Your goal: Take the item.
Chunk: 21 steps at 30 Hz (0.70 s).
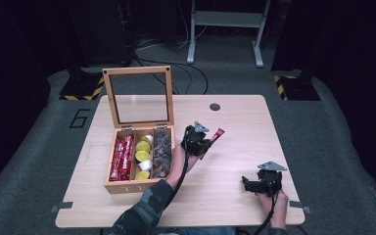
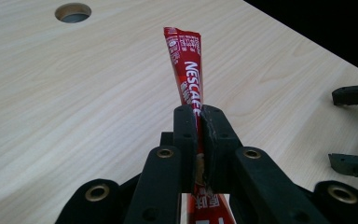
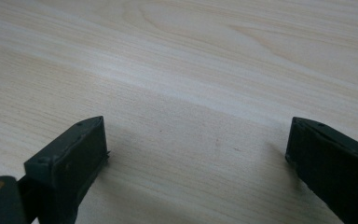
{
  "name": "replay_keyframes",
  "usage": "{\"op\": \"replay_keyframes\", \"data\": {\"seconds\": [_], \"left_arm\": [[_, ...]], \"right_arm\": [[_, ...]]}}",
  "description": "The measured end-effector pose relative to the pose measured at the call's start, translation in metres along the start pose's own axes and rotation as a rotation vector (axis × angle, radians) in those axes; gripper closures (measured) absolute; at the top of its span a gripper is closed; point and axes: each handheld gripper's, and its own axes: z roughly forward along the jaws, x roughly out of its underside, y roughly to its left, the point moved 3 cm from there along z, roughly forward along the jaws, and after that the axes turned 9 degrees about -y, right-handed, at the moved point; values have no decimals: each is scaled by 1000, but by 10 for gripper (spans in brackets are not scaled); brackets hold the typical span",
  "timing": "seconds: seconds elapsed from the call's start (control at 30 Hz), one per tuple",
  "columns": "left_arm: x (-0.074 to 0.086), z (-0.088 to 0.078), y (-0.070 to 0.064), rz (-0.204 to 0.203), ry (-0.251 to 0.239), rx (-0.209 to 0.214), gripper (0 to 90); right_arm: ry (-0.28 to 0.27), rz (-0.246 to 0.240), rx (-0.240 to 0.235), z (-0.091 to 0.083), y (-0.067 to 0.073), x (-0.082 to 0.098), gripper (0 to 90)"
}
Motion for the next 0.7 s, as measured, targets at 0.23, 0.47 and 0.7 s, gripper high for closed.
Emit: {"op": "replay_keyframes", "data": {"seconds": [0.23, 0.47, 0.7], "left_arm": [[5, 10, -7, 14, 24, -1, 847], [10, 19, -14, 16, 35, -3, 847], [18, 30, -17, 10, 60, 1, 847]], "right_arm": [[-1, -1, 0, 0, 0, 0, 51], [-3, -1, -1, 0, 0, 0, 51], [-1, -1, 0, 0, 0, 0, 51]]}}
